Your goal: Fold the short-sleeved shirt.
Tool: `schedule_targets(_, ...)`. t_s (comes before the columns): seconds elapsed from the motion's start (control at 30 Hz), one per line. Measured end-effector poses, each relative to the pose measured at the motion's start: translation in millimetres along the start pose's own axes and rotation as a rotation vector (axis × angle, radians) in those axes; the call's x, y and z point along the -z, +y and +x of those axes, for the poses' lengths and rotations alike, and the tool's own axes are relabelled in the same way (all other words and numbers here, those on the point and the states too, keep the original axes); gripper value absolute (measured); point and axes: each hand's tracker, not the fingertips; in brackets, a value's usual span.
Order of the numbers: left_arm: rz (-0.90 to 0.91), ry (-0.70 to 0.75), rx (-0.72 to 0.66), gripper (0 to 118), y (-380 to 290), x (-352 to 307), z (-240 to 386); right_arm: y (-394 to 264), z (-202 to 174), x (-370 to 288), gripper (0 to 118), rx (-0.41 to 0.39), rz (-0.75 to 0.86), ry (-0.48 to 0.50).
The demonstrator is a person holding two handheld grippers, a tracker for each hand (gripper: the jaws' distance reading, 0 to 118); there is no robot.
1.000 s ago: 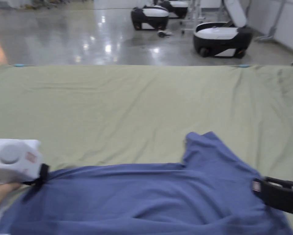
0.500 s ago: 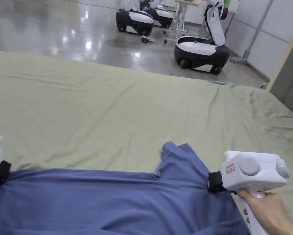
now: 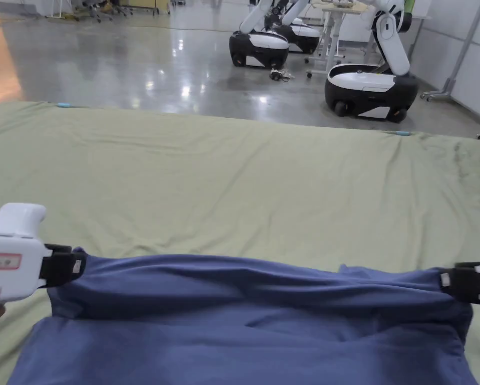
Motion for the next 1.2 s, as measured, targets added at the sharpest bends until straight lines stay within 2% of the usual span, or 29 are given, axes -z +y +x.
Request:
schedule_targets(0.13,0.005,0.0,0.01,7,-49,-50,2,-53,6,-43,5,0.022,0.022,0.004)
schedule_targets(0.23,0.0,-0.019,-0.034,7,-83,-68,-2,-88,10,-56,5,0.052,-0.002,0.005)
schedule_targets(0.3,-0.011,-0.016,-0.059,7,-101,-66,-2,-108,11,-53,5,0.049,-0.037,-0.01)
schedule_targets(0.43,-0.047,-0.037,-0.102,8,-128,-56,-2,-139,9,-38,5,0.095,-0.08,-0.002)
schedule_targets(0.53,-0.048,-0.001,-0.142,19,-139,-48,0,-146,5,-26,15,0.076,-0.116,-0.01)
schedule_targets(0.57,-0.047,0.001,-0.152,19,-140,-48,-1,-147,3,-25,15,0.069,-0.117,-0.013)
schedule_targets(0.6,-0.035,0.015,-0.154,37,-139,-50,-1,-147,1,-26,47,0.053,-0.109,-0.03)
schedule_targets(0.63,0.001,0.039,-0.154,47,-137,-56,1,-146,2,-29,72,0.042,-0.087,-0.047)
schedule_targets(0.67,0.043,0.044,-0.147,50,-133,-64,3,-142,1,-36,83,0.031,-0.066,-0.053)
schedule_targets(0.77,0.152,0.068,-0.131,58,-111,-87,12,-129,-3,-53,84,0.044,0.0,-0.033)
schedule_targets(0.83,0.201,0.057,-0.155,58,-97,-102,21,-117,-13,-65,84,0.019,0.061,-0.021)
schedule_targets(0.93,0.305,0.036,-0.089,58,-78,-119,44,-103,-35,-83,84,-0.016,0.194,-0.039)
schedule_targets(1.07,0.423,0.044,0.019,58,-66,-127,76,-86,-71,-98,84,-0.022,0.262,0.066)
schedule_targets(1.2,0.473,0.063,0.028,58,-58,-121,103,-78,-105,-100,84,-0.031,0.301,0.134)
